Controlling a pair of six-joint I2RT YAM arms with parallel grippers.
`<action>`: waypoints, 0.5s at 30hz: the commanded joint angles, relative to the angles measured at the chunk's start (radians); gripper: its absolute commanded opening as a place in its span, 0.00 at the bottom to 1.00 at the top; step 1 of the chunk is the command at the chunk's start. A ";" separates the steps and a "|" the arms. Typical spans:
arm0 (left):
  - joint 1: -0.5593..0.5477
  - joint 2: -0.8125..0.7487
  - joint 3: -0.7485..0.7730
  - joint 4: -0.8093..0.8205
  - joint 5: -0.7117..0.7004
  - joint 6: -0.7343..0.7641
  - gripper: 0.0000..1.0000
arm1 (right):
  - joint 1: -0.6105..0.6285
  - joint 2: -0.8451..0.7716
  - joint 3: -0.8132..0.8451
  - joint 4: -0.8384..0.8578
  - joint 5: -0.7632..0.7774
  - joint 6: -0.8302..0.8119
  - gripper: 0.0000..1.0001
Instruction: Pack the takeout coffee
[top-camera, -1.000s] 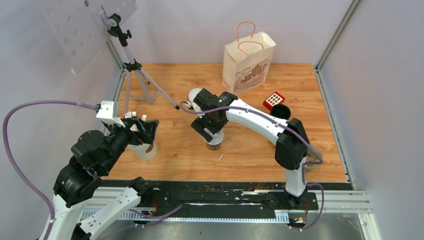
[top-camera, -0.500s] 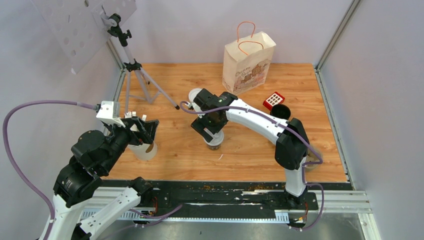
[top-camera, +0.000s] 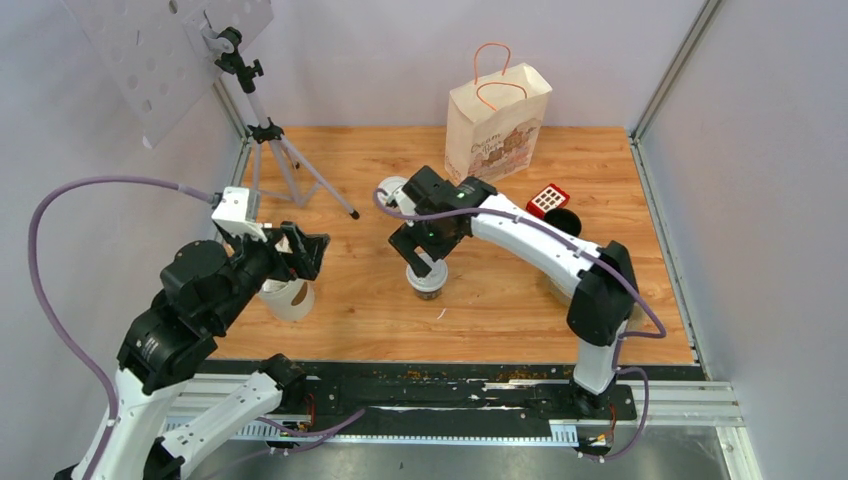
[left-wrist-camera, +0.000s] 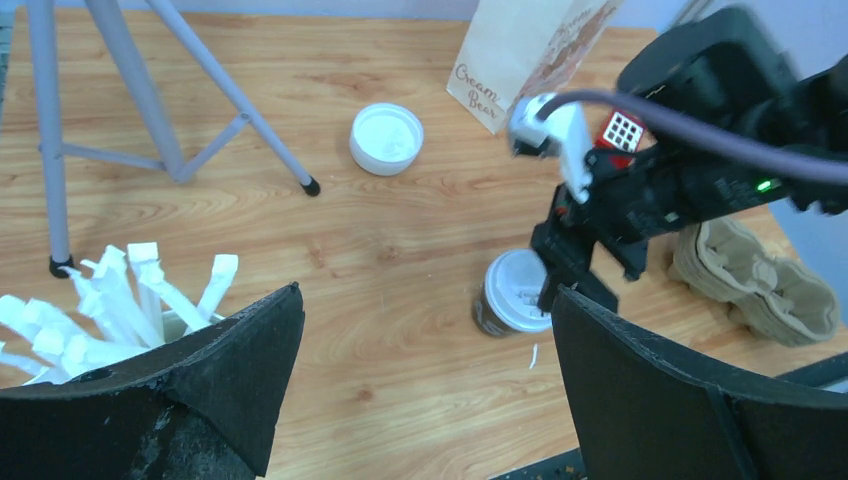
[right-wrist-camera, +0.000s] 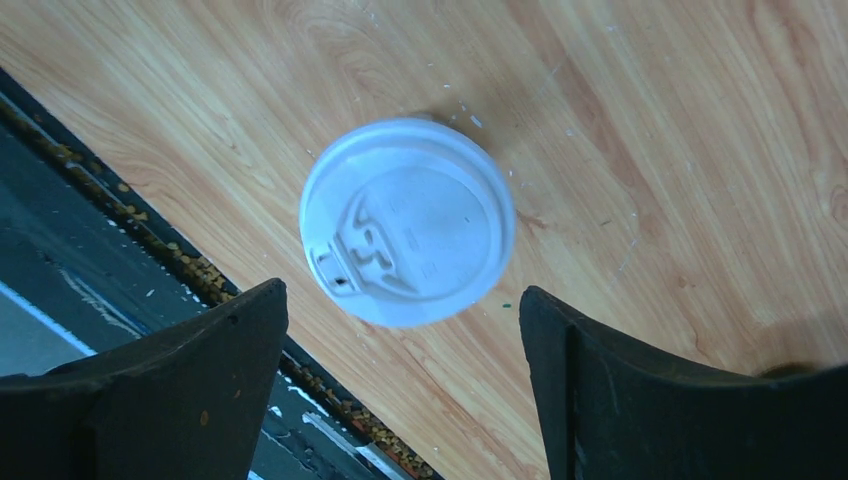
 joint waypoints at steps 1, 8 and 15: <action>-0.002 0.064 0.036 0.036 0.115 0.034 1.00 | -0.089 -0.164 -0.084 0.097 -0.090 0.037 0.83; -0.002 0.213 0.021 0.062 0.299 0.007 0.81 | -0.228 -0.286 -0.307 0.272 -0.302 0.076 0.65; -0.002 0.378 -0.065 0.155 0.416 -0.065 0.62 | -0.317 -0.290 -0.410 0.383 -0.450 0.091 0.52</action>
